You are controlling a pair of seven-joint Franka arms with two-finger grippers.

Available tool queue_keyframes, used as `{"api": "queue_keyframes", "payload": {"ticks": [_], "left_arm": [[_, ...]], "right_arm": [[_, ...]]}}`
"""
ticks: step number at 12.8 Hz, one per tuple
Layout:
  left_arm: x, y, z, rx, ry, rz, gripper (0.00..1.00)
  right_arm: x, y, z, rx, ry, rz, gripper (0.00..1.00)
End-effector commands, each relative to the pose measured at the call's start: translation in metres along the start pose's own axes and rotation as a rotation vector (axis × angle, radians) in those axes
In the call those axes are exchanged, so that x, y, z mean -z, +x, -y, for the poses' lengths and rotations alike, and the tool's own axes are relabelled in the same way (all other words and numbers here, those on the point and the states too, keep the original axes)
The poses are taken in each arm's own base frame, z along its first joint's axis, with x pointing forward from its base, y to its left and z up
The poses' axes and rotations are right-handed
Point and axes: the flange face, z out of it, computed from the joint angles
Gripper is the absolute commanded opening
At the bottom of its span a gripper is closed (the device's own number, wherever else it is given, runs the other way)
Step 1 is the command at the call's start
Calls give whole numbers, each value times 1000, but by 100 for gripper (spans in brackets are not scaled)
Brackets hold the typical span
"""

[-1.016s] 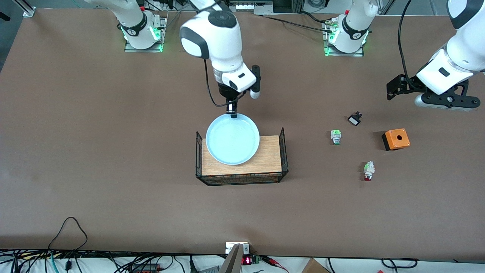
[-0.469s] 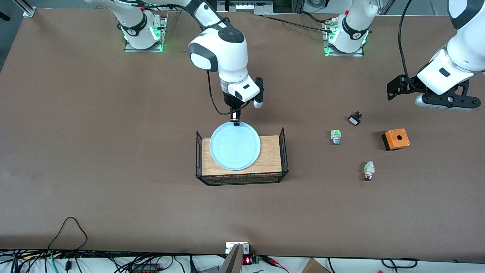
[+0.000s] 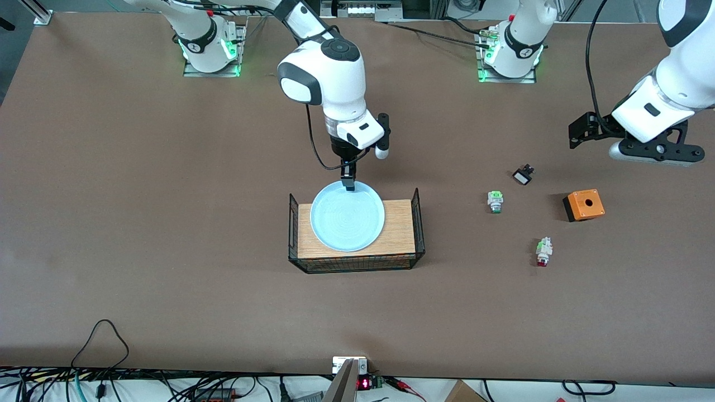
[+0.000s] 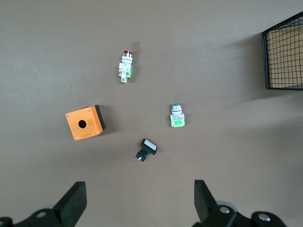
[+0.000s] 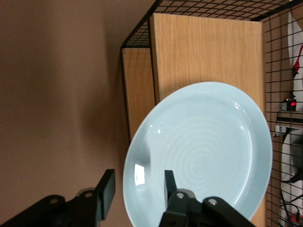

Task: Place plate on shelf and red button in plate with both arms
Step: 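Open the right gripper while the left gripper reaches the red button, then grasp the red button with the left gripper while the right gripper retracts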

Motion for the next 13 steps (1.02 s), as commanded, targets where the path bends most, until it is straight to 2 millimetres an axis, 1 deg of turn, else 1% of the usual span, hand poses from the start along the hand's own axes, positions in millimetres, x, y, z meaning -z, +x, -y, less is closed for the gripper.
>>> {"api": "queue_keyframes", "payload": {"ticks": [1,2,4,5,6,7,8,9,10,11,13], "left_arm": [[-21,20,4,-17,-10,41,100],[-35,41,10,-8,-13,57,100],[-87,83,24,9,-20,121,100],[-115,102,28,12,-24,147,100],[-137,120,30,-8,-21,128,100],[-161,134,32,-52,-24,87,100],[-187,144,34,-89,-24,67,100],[-211,153,34,-123,-24,51,100],[-237,160,43,-143,-22,31,100],[-260,162,45,-161,-21,22,100],[-298,154,47,-174,-24,30,100]], "right_arm": [[45,-11,-27,-92,17,48,100],[62,-17,-36,-163,74,55,100],[92,-51,-64,-269,128,86,100],[102,-71,-80,-307,134,102,100],[112,-92,-96,-345,137,119,100],[121,-114,-111,-387,141,142,100],[131,-133,-121,-430,148,152,100],[137,-156,-134,-518,173,145,100],[144,-184,-149,-645,197,138,100],[145,-205,-161,-731,208,138,100],[152,-248,-182,-832,209,128,100]]}}
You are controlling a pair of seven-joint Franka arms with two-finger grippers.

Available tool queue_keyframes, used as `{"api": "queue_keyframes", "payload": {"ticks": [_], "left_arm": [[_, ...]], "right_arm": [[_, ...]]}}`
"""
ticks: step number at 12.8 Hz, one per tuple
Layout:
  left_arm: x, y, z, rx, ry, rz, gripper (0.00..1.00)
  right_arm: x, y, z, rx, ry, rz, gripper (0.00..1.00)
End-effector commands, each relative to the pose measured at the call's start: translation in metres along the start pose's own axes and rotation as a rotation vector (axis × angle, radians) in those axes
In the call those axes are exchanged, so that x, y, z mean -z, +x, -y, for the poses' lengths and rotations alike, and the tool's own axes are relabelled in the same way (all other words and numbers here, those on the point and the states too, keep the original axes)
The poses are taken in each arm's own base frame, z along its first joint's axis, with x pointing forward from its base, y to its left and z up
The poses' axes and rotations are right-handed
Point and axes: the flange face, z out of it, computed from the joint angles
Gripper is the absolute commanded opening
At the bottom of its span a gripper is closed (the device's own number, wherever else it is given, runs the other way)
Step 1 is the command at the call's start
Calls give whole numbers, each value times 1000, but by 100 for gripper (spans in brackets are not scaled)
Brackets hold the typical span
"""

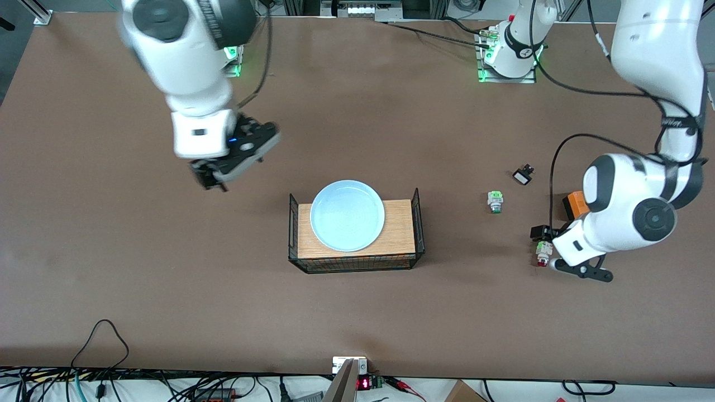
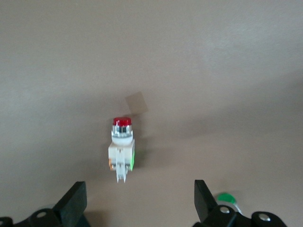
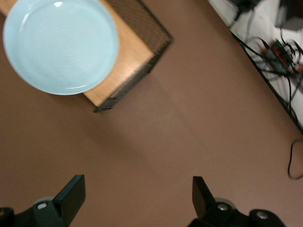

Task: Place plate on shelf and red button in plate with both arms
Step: 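Grasp the red button with the left gripper while the right gripper retracts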

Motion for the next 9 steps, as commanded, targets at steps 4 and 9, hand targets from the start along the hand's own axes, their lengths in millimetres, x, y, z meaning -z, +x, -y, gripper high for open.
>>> {"api": "queue_keyframes", "payload": {"ticks": [4,9], "left_arm": [[-76,-10,43,-84,12,-81,100],[-93,-18,35,-90,-5,-50,68]], "right_arm": [[41,-67,-80,-358,42,34,100],[64,-121,-123,-534,82,79,100]]}}
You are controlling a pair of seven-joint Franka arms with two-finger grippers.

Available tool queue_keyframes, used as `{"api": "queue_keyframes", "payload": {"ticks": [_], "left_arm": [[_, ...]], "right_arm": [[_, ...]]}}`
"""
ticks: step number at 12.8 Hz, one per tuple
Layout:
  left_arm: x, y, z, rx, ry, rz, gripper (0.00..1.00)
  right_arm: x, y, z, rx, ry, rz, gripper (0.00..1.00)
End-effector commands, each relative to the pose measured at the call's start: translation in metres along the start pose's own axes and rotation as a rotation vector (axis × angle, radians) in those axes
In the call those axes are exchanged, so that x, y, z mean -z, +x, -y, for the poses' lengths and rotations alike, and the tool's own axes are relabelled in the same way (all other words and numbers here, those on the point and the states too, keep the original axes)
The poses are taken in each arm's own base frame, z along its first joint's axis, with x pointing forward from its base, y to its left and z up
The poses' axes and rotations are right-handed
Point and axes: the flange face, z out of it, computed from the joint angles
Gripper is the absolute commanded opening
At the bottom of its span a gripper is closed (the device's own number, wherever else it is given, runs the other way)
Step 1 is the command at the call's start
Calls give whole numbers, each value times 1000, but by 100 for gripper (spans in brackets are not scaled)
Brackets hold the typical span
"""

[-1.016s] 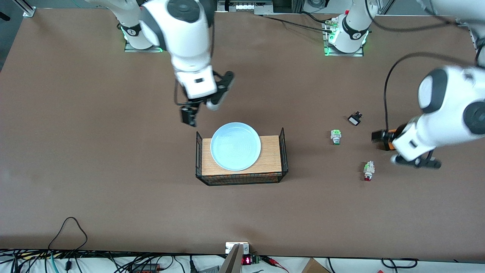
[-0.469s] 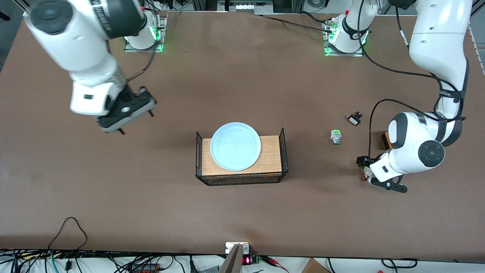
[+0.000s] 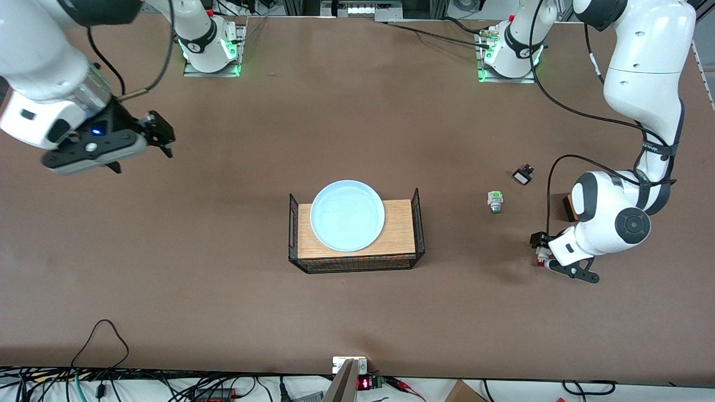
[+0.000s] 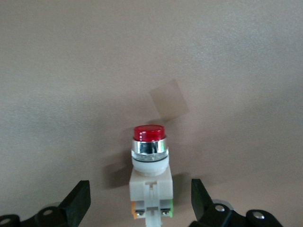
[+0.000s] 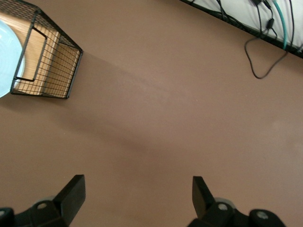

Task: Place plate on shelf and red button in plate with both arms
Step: 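Grasp the red button with the left gripper while the right gripper retracts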

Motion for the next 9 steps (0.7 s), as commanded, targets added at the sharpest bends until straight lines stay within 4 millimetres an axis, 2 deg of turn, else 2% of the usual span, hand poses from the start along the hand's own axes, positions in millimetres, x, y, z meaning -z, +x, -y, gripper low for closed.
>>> {"api": "queue_keyframes", "payload": {"ticks": [1,2,4,5,7,8,9], "left_arm": [[2,-3,-4,-25,-9,-5,48],[4,0,-7,-31,-8,-7,34],[15,5,-8,-42,-2,-22,13],[20,7,-10,-55,0,-30,7],[44,12,-13,-73,8,-53,4],[58,11,-19,-76,-5,-21,4],[87,16,-27,-79,-16,-8,4]], "right_arm": [[6,-23,-34,-136,75,41,100],[7,-31,-41,-168,77,44,100],[4,-42,-66,-223,76,52,100],[4,-47,-67,-257,78,56,100],[7,-57,-59,-373,85,62,100],[7,-61,-59,-376,84,59,100],[6,-63,-60,-377,84,59,100]]}}
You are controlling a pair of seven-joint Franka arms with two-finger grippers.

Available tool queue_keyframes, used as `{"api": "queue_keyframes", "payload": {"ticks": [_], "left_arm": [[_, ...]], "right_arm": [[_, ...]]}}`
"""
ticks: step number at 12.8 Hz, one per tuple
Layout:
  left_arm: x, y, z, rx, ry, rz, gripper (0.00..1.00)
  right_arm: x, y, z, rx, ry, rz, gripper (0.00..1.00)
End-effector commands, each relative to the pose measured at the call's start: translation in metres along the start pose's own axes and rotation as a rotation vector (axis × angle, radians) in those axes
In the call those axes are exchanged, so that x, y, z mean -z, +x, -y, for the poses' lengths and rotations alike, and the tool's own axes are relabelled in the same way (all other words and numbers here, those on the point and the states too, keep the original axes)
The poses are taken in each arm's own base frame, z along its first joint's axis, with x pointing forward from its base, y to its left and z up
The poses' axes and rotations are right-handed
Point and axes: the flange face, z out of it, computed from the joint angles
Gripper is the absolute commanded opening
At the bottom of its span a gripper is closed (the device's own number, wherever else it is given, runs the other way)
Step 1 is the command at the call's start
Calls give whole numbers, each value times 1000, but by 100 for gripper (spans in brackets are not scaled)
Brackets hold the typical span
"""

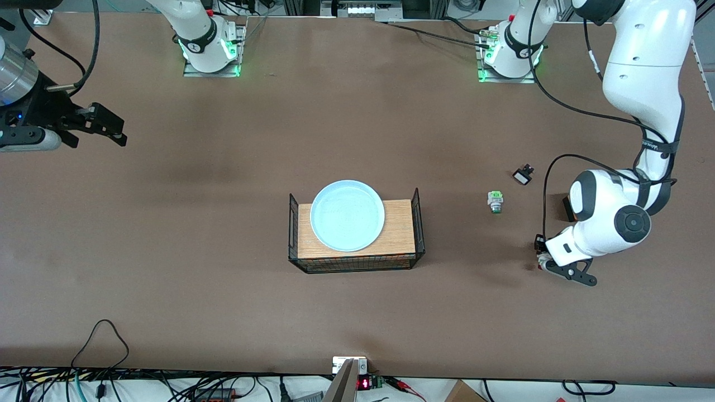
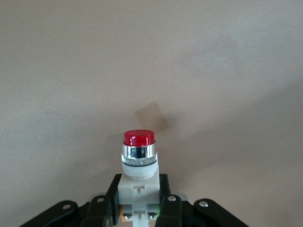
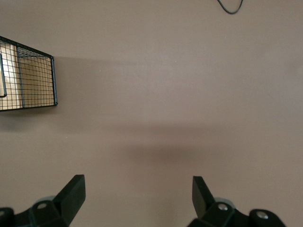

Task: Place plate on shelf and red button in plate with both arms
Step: 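Grasp the red button with the left gripper while the right gripper retracts, then carry the red button with the left gripper over the plate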

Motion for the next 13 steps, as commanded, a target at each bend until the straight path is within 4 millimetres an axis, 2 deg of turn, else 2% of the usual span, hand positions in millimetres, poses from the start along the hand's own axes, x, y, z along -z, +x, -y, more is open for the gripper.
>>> {"api": "queue_keyframes", "payload": {"ticks": [1,2,4,5,8,10,13], "left_arm": [[79,15,-30,-53,-31,26,5],[115,27,-45,-76,-46,32,5],[163,42,-77,-61,-80,59,6],[184,46,-100,-29,-102,77,6],[252,56,-203,22,-178,81,7],[273,59,-272,98,-200,65,8],[284,75,-373,117,-224,-30,8]], "right_arm": [[3,-16,1,-48,16,-2,100],[3,-15,1,-48,14,-2,100],[5,-14,-1,-52,15,-8,100],[5,-14,-3,-55,15,-7,100],[5,-15,-3,-41,15,1,100],[6,-14,-3,-41,18,-7,100],[4,-13,-1,-37,19,-3,100]]}}
